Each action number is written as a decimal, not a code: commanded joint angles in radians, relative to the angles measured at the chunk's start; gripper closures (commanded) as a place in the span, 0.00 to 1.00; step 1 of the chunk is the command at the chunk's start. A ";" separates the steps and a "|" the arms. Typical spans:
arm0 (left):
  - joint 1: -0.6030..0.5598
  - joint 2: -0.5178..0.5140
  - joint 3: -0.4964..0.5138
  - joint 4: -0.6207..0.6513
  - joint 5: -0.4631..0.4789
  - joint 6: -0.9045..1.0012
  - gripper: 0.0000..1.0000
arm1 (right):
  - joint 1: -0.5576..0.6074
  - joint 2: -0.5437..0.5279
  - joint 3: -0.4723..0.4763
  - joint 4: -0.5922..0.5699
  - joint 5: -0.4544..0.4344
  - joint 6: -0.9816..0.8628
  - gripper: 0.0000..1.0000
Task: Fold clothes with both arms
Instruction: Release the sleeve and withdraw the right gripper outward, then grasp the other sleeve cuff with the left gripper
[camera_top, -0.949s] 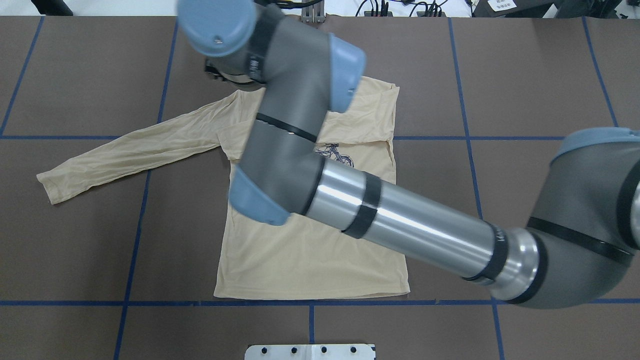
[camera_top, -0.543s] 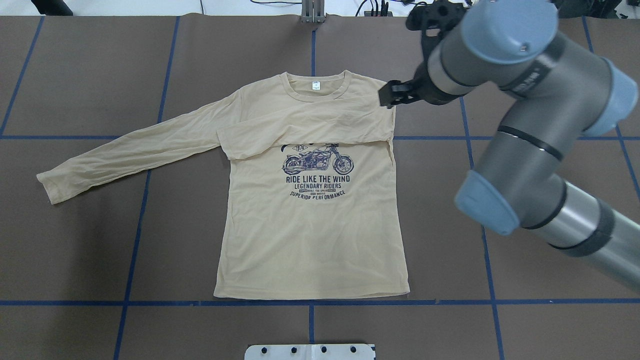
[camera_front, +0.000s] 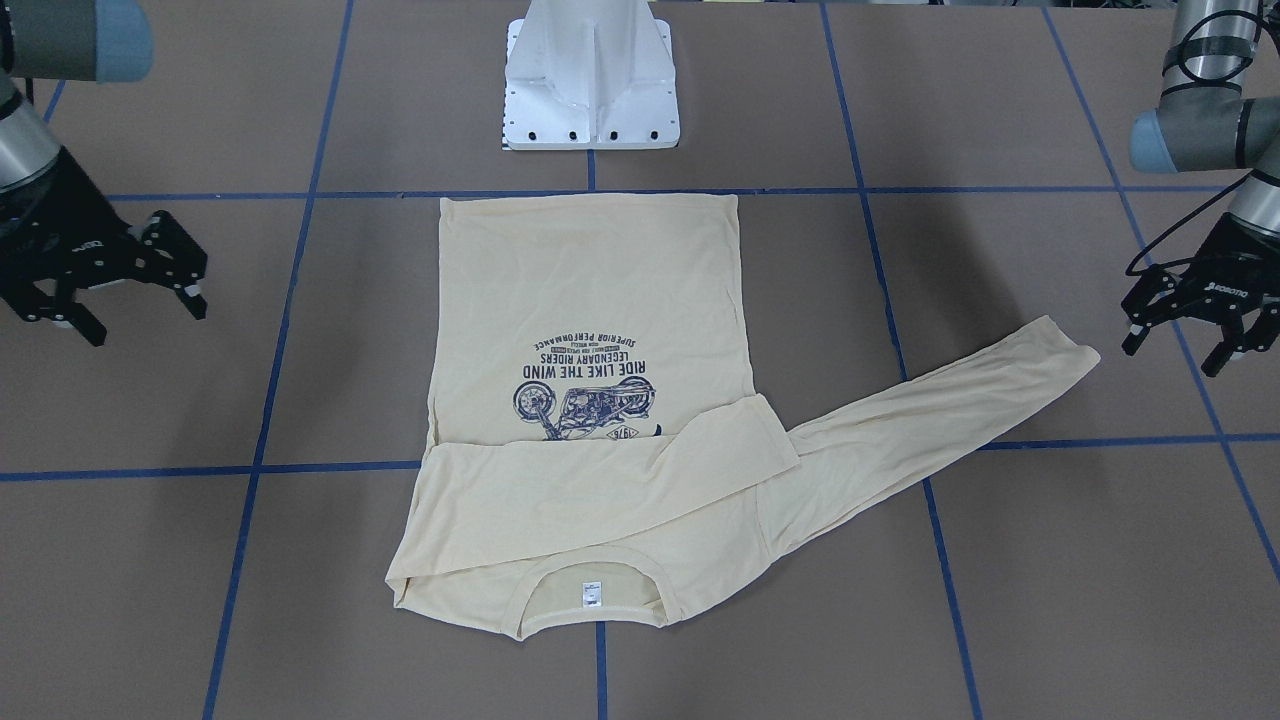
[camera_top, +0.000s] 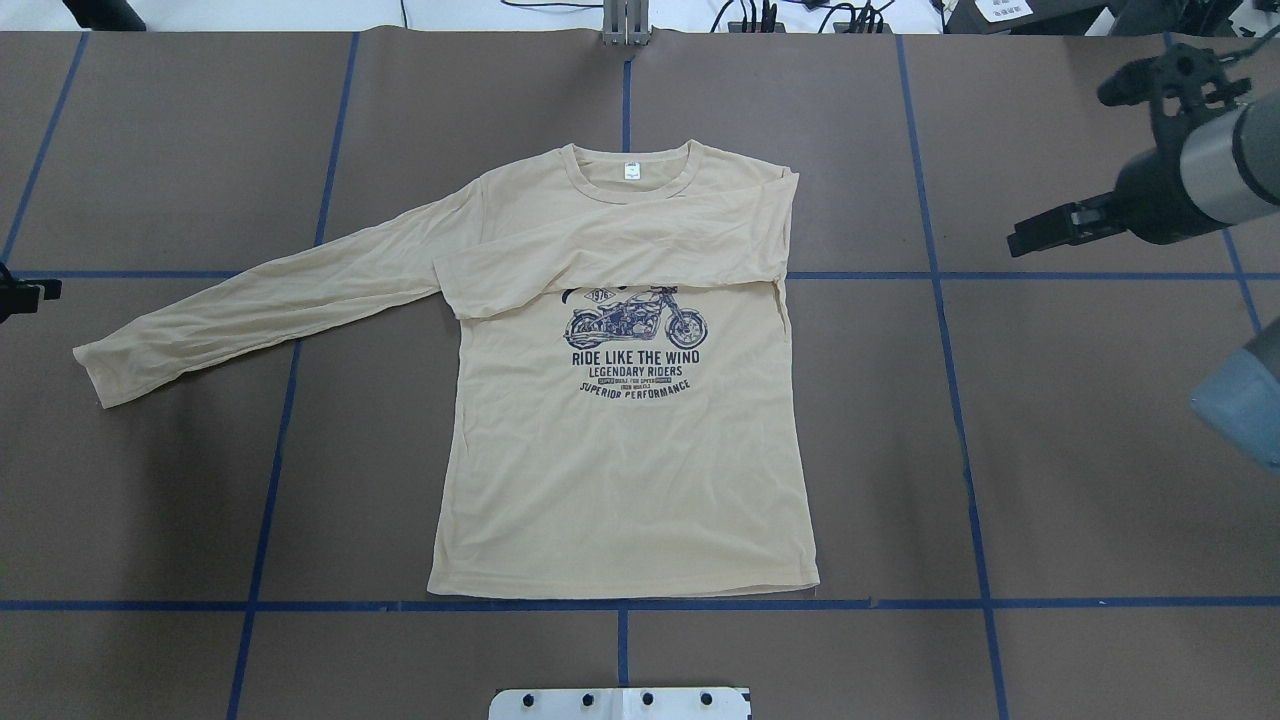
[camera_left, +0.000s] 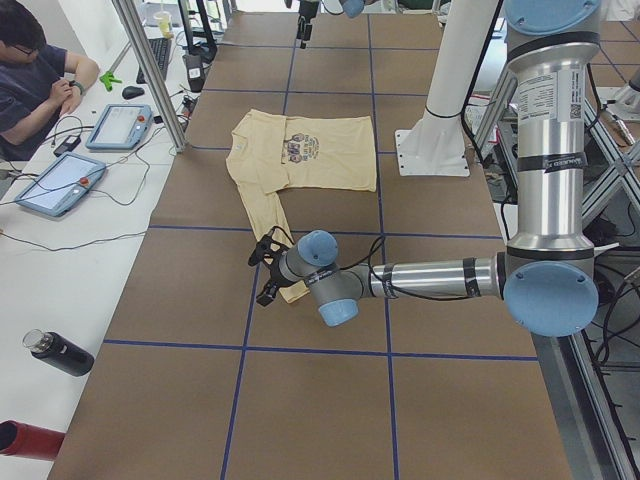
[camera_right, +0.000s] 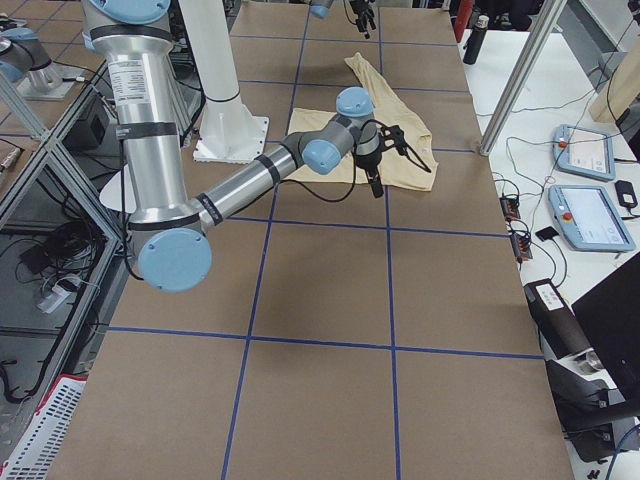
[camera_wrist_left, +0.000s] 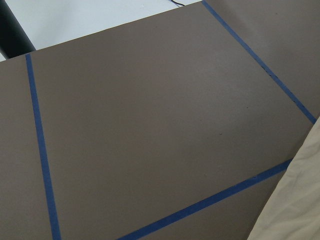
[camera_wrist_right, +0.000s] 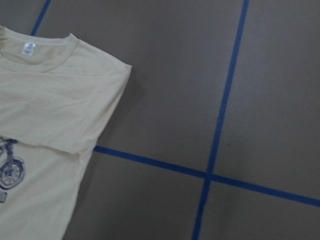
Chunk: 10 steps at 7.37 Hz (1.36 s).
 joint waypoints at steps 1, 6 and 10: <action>0.089 0.004 0.016 -0.006 0.075 -0.070 0.03 | 0.046 -0.115 0.003 0.041 0.006 -0.045 0.00; 0.155 0.004 0.143 -0.188 0.080 -0.176 0.34 | 0.045 -0.114 0.003 0.043 0.000 -0.045 0.00; 0.170 0.004 0.145 -0.190 0.078 -0.175 0.41 | 0.045 -0.112 0.003 0.043 -0.002 -0.042 0.00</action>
